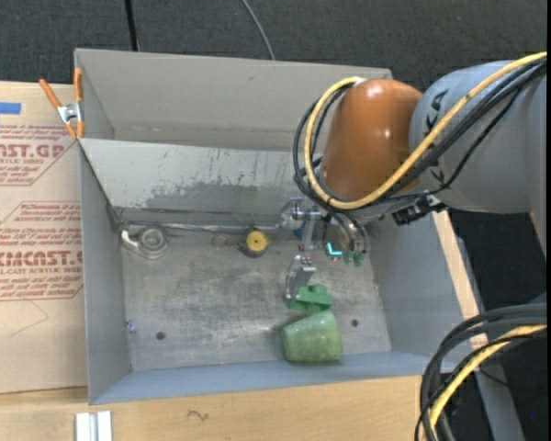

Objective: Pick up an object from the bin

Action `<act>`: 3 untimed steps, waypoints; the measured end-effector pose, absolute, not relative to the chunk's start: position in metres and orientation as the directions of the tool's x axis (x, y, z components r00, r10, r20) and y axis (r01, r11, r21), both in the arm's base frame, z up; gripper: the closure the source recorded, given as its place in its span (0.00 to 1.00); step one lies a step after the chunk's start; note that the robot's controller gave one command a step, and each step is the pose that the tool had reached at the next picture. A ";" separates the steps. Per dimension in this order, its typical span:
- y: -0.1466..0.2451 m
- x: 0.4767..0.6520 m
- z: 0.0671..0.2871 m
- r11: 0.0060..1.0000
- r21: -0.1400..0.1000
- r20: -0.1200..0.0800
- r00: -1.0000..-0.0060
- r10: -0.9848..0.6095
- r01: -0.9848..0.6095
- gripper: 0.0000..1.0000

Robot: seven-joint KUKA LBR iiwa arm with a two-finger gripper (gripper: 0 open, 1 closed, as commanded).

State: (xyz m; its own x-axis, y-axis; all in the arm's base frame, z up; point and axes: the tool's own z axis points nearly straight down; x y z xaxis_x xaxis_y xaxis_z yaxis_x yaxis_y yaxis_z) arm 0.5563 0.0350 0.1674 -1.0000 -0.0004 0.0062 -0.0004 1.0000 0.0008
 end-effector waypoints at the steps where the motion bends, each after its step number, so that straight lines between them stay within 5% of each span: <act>1: 0.018 0.506 0.119 0.992 0.005 -0.019 -0.991 -0.130 -0.130 0.00; 2: 0.055 0.586 0.106 0.961 0.001 -0.007 -0.961 -0.277 -0.277 0.00; 3: 0.001 0.524 0.084 0.892 -0.013 -0.037 -0.892 -0.451 -0.451 0.00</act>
Offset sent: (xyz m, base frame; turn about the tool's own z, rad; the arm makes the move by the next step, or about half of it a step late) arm -0.0554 -0.0218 -0.0532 -0.1309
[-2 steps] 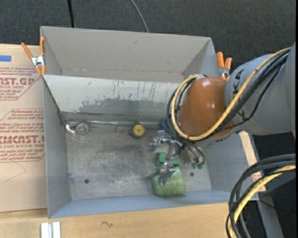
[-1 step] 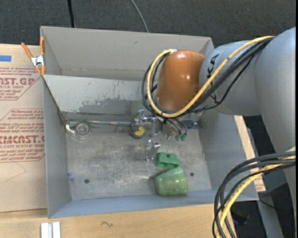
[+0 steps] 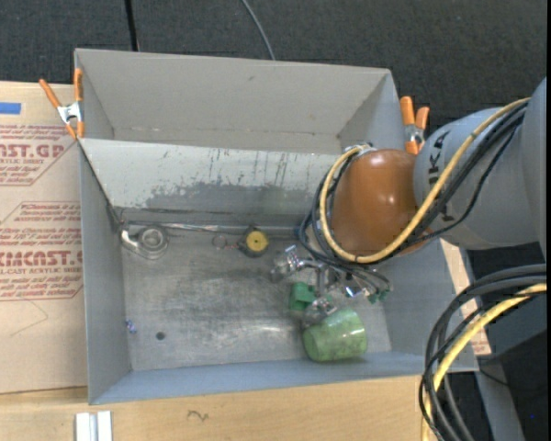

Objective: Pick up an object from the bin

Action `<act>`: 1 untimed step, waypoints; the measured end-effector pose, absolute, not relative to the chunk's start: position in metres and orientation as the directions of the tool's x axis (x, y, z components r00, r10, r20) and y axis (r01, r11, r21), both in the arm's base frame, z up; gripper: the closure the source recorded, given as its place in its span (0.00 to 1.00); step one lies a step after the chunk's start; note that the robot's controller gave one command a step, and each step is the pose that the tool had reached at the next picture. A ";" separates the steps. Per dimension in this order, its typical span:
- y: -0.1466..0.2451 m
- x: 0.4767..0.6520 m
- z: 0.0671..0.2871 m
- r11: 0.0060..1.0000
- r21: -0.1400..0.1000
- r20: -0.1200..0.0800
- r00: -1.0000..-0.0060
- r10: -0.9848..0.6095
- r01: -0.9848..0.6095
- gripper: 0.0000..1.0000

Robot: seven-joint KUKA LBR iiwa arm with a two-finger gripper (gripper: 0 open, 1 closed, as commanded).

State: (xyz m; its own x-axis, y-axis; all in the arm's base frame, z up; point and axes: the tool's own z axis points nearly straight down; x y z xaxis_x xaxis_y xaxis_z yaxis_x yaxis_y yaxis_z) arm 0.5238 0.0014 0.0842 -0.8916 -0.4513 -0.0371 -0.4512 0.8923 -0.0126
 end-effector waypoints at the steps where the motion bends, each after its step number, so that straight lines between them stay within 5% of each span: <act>1: 0.001 0.514 0.079 0.891 0.002 0.002 -0.891 -0.453 -0.453 1.00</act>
Offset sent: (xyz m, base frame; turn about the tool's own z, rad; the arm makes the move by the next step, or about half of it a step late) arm 0.0000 0.0000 0.0000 0.0000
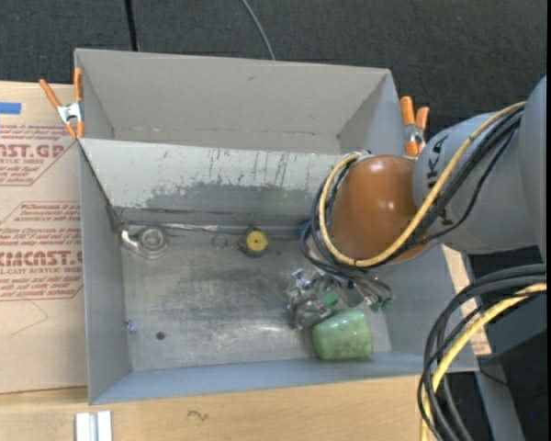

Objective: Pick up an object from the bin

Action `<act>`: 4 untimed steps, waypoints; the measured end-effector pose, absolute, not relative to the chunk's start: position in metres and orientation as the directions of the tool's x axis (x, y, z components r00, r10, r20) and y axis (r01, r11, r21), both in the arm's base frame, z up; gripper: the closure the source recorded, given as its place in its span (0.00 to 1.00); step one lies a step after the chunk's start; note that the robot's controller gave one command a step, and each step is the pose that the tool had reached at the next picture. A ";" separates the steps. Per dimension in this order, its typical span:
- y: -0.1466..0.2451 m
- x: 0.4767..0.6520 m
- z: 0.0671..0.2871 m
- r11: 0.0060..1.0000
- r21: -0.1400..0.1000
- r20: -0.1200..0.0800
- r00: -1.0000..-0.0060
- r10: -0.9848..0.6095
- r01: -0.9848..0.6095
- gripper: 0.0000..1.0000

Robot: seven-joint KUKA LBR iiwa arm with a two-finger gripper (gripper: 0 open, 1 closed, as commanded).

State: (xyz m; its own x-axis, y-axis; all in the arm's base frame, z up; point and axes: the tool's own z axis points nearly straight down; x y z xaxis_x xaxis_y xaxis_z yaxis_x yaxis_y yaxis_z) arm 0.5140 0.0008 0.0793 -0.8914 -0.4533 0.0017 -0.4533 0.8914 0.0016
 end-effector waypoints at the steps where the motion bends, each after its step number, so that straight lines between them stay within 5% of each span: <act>1: 0.001 0.514 0.079 0.891 0.001 -0.002 -0.891 -0.453 -0.453 0.00; 2: -0.057 0.546 0.073 0.829 0.009 -0.012 -0.829 -0.559 -0.559 0.00; 3: -0.062 0.545 0.074 0.826 0.001 -0.002 -0.826 -0.564 -0.564 1.00; 4: -0.036 0.543 0.195 0.717 -0.005 -0.007 -0.717 -0.697 -0.697 1.00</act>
Offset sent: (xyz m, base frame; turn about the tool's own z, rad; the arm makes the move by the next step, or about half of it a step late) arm 0.0000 0.0000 0.0000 0.0000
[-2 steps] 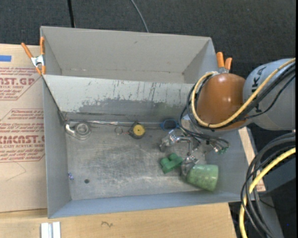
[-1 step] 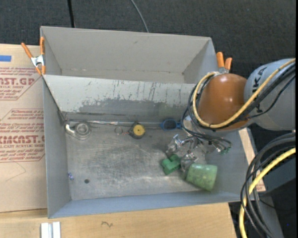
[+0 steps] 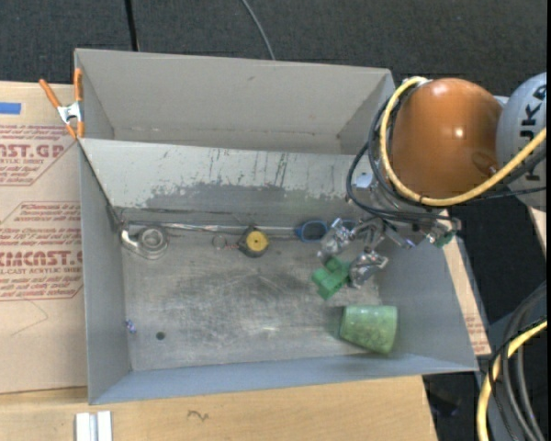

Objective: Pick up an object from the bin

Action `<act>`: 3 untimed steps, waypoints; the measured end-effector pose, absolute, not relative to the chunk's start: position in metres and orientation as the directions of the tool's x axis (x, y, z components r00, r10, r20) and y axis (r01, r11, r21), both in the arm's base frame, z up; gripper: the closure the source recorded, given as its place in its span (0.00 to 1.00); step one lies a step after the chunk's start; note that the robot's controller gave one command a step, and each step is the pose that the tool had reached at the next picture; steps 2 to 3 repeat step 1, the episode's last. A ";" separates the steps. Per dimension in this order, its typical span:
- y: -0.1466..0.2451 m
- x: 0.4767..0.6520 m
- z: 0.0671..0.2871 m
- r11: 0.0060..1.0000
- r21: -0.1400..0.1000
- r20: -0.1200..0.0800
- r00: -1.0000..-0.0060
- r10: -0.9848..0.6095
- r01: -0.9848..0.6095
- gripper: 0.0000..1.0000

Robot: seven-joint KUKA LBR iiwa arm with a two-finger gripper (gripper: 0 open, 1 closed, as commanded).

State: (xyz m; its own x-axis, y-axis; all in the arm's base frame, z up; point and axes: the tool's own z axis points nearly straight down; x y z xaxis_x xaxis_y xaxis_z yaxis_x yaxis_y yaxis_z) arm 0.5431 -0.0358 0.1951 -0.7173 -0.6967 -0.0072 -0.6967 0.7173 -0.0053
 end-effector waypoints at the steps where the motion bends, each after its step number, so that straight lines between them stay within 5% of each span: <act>1: -0.071 0.551 0.336 0.427 -0.007 -0.004 -0.427 -0.904 -0.904 1.00; 3: -0.071 0.551 0.336 0.427 -0.007 -0.004 -0.427 -0.904 -0.904 1.00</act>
Offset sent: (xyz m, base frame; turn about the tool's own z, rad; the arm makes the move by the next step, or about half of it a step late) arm 0.0061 -0.0360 0.1381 -0.3614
